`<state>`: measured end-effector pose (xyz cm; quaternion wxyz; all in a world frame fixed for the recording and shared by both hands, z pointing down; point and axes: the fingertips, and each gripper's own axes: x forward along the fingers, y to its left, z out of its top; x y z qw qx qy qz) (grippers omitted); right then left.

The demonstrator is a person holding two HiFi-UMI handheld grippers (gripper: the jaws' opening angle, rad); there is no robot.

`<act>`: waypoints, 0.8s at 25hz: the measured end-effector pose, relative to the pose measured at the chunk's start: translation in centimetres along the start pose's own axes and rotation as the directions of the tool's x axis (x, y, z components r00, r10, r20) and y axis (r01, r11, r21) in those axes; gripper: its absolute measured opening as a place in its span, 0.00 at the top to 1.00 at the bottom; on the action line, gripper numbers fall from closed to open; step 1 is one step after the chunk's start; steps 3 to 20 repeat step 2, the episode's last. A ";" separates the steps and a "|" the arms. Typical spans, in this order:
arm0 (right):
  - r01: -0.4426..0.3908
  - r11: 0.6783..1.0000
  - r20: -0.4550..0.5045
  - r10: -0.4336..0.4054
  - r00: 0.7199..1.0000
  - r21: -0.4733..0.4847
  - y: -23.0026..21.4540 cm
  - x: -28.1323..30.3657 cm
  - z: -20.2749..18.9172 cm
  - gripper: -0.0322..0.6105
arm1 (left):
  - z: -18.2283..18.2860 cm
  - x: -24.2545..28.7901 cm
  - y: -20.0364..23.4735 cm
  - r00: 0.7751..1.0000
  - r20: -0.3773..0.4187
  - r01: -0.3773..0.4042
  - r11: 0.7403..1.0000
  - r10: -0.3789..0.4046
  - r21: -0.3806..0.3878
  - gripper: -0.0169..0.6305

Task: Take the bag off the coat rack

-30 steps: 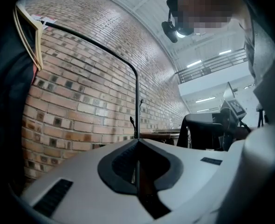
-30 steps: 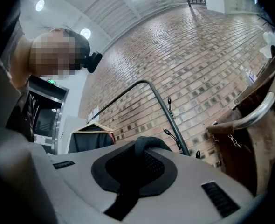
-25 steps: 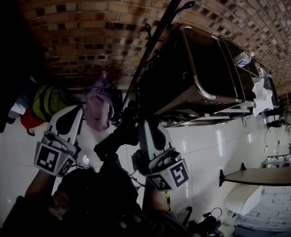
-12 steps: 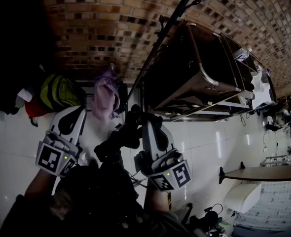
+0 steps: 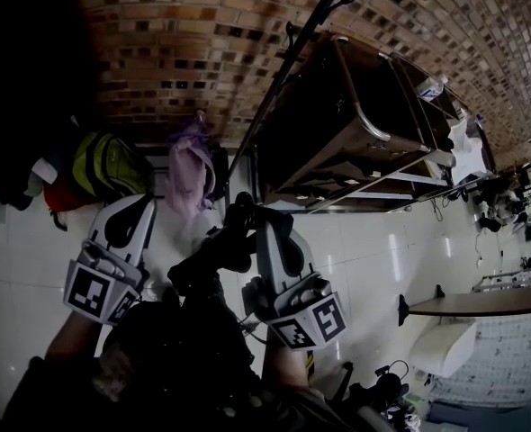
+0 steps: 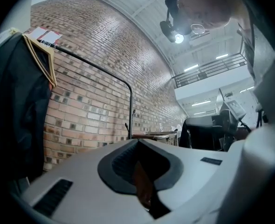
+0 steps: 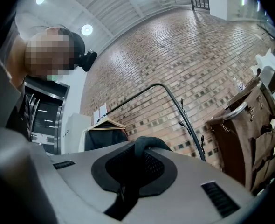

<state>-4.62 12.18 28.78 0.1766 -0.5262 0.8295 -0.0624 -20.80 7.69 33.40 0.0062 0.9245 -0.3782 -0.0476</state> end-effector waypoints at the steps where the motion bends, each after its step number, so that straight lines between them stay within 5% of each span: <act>1: 0.004 1.000 0.000 -0.004 1.000 0.003 0.2 -0.2 0.0 0.93 | 0.1 -0.2 -0.1 1.000 -0.002 0.001 1.000 -0.001 0.001 0.92; 20: 0.009 1.000 0.000 -0.009 1.000 0.007 0.4 -0.3 0.0 0.93 | 0.2 -0.5 -0.3 1.000 -0.004 0.001 1.000 -0.001 0.001 0.92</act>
